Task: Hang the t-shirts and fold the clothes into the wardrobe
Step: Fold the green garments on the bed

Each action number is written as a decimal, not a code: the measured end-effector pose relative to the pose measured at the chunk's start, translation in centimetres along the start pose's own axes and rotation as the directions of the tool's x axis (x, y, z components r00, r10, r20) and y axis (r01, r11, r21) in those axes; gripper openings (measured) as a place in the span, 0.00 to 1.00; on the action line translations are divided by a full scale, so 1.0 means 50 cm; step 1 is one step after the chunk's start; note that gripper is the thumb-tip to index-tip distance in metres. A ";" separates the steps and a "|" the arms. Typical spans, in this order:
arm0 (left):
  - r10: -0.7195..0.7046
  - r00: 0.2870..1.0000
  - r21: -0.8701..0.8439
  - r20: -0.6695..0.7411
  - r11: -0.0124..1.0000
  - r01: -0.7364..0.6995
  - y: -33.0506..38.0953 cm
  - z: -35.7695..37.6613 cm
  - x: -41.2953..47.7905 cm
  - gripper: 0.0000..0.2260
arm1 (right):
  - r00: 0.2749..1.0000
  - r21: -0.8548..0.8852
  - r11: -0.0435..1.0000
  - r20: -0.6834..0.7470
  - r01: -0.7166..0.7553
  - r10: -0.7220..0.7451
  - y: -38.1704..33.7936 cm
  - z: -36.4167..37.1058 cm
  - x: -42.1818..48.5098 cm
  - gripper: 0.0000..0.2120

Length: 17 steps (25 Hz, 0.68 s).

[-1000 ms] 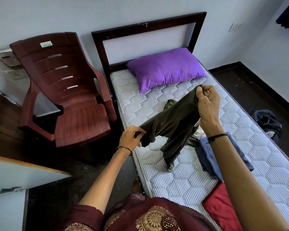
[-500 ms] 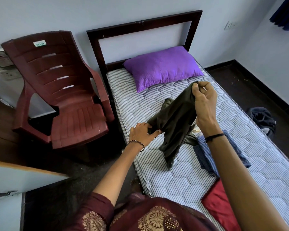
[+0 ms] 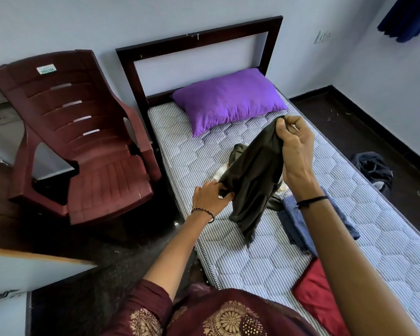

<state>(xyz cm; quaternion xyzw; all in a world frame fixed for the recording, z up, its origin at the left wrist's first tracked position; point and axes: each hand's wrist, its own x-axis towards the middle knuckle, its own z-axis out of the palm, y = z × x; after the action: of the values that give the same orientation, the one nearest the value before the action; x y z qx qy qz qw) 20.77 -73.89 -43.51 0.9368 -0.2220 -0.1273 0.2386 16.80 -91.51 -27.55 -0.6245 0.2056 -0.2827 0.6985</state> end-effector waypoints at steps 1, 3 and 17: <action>-0.013 1.000 -0.019 -0.003 1.000 0.013 0.007 0.000 -0.001 0.21 | 1.000 0.012 1.000 0.004 0.001 -0.001 -0.003 0.001 -0.001 0.04; -0.046 0.999 -0.062 -0.022 0.997 0.044 0.026 -0.002 0.002 0.23 | 1.000 0.035 0.999 0.005 0.008 -0.008 -0.010 0.002 -0.003 0.05; -0.261 0.957 -0.610 -0.128 0.781 0.132 -0.051 -0.049 -0.005 0.12 | 0.986 -0.114 0.992 -0.163 -0.046 0.027 0.028 -0.067 0.054 0.05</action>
<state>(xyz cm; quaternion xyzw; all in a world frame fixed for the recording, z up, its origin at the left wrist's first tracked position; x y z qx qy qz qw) 22.32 -70.79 -42.66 0.8403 -0.0455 -0.1174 0.5273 16.91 -95.72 -29.21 -0.6355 0.2892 -0.3068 0.6468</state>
